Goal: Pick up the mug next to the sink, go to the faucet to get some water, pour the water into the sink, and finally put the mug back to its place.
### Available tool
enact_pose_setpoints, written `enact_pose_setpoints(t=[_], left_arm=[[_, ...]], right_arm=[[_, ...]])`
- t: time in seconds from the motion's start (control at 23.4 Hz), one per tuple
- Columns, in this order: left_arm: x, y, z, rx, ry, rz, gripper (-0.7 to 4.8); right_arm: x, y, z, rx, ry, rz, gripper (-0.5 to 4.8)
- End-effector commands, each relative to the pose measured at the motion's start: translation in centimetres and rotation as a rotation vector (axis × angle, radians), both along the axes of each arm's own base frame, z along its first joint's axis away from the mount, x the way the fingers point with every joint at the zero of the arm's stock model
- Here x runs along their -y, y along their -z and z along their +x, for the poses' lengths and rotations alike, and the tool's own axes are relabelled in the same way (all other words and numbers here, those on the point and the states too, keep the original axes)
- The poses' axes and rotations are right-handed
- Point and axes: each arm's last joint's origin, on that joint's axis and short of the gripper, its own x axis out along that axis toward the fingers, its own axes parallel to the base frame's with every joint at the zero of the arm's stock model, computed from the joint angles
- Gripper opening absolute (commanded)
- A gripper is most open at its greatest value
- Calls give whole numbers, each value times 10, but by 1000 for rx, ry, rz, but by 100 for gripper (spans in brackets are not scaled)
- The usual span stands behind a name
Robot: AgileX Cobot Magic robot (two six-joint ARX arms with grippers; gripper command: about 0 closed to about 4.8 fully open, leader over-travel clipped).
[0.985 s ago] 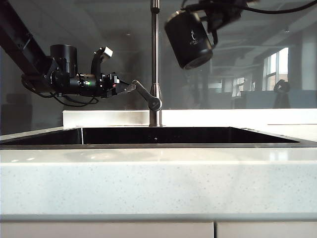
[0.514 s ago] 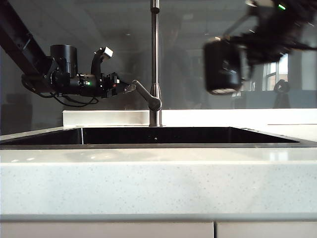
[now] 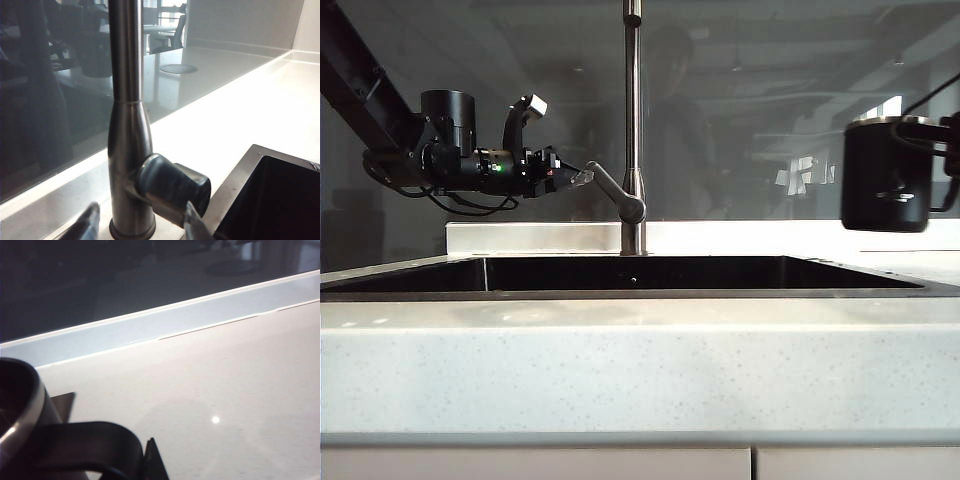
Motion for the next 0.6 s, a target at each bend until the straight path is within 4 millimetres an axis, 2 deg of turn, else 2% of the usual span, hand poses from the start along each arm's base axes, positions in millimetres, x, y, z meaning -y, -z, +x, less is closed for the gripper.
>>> enact_pose_setpoints(t=[0.04, 0.26, 0.6], left_arm=[[1, -5, -1, 18, 5, -1, 210], [1, -5, -1, 17, 5, -1, 210], [1, -5, -1, 17, 5, -1, 210]], right_arm=[[6, -5, -4, 60, 19, -9, -2], [8, 1, -5, 31, 22, -105, 4], [8, 12, 1, 40, 0, -107, 12]])
